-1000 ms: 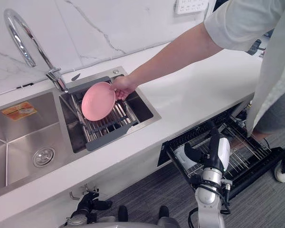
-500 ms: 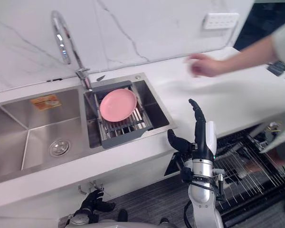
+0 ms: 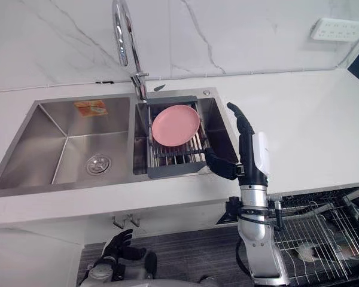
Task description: Walk over to the sink, pick up the cup, carry it to the dishwasher, place the cup inside the dishwasher, then close the dishwasher door
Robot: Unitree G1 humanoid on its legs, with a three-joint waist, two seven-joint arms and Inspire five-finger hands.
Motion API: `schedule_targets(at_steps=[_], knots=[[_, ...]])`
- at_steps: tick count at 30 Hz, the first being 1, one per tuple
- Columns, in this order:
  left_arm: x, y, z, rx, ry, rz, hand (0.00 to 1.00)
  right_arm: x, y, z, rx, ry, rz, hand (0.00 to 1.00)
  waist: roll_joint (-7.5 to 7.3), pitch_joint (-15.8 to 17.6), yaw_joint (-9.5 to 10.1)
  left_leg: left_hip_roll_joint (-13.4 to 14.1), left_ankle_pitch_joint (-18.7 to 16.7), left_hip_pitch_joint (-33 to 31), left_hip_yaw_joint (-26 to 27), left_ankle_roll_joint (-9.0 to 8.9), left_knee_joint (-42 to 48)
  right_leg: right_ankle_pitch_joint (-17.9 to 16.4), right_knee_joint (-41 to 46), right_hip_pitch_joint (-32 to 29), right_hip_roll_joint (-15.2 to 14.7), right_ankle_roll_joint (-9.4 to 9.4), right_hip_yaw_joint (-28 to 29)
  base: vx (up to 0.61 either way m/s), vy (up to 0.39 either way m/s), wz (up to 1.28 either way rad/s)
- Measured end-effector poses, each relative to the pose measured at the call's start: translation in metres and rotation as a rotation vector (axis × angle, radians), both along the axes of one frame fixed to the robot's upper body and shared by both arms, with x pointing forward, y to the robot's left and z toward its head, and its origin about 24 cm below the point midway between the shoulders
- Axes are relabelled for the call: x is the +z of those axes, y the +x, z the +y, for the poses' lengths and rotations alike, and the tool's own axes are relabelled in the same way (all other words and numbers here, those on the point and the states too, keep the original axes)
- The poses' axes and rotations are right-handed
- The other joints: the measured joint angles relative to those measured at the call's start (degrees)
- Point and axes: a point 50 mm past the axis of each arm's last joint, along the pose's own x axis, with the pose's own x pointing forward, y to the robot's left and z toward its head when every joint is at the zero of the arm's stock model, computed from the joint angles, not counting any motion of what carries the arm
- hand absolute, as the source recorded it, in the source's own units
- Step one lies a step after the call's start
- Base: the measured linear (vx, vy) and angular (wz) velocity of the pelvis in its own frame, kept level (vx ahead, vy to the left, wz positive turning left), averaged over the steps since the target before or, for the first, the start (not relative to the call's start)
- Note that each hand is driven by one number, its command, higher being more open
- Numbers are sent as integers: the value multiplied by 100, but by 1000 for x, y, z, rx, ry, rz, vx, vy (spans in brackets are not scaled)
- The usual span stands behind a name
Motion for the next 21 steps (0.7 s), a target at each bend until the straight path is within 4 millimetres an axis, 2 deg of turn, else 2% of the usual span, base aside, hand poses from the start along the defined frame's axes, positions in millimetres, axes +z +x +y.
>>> schedule_targets(at_steps=[3,5,6,7,8,9,10,11,13,14,15,21], knots=[[0,1,7,-13,0,21,90,-7,6,-3,-29,-34,38,90,-231,119,-77,-273,-231,180,150,72,77,-489,990,-261,-506,182,187,115,64,-12],[-1,0,5,-41,-29,52,90,-8,15,-4,-37,-42,54,90,-223,157,-203,-343,-243,244,85,120,39,-476,1804,-627,-619,195,613,158,65,23],[-1,1,5,-55,-40,60,90,-11,19,-5,-46,-52,71,90,-195,184,-226,-324,-182,347,-43,181,12,-390,2355,-816,-572,69,1058,172,46,37],[0,4,4,-61,-45,55,90,-13,20,-6,-49,-72,83,90,-178,261,-245,-214,-195,455,-179,194,3,-386,2745,-1012,-427,-134,1401,183,-11,46],[0,5,1,-54,-48,54,90,-15,20,-7,-46,-89,94,90,-89,320,-274,-86,-229,506,-305,165,24,-615,2748,-1077,-143,-227,1763,117,-93,55],[0,4,4,-38,-35,52,90,-13,20,-9,-42,-116,94,90,-105,313,-259,30,-218,500,-416,60,101,-724,2229,-1077,179,-236,2085,57,-73,52],[0,3,7,-32,-31,53,90,-12,20,-10,-40,-126,87,90,-160,280,-263,18,-245,472,-472,30,149,-639,1837,-1044,230,-208,2171,61,-129,69],[2,4,15,-28,-23,48,90,-4,21,-9,-41,-159,51,90,-477,225,-286,-209,-286,437,-620,-40,214,8,1188,-1063,100,-106,2261,74,-164,58],[1,4,11,-13,-20,36,90,0,23,-11,-32,-190,35,90,-304,236,-260,-123,-337,412,-689,-119,275,-3,1029,-930,178,-122,2175,68,-155,26],[1,2,7,14,-23,21,90,0,22,-14,-26,-213,39,90,-140,204,-203,29,-354,421,-688,-166,238,95,741,-800,321,-177,2112,42,-91,-4],[0,-1,7,30,-17,15,90,0,22,-15,-26,-219,44,90,-85,173,-206,99,-347,421,-704,-202,205,141,623,-748,387,-211,2070,51,-94,-4],[0,-5,8,58,-12,12,90,-4,18,-26,-58,-232,75,90,-39,134,-230,265,-295,471,-990,-296,22,286,155,-390,542,-277,1761,82,-42,24]])
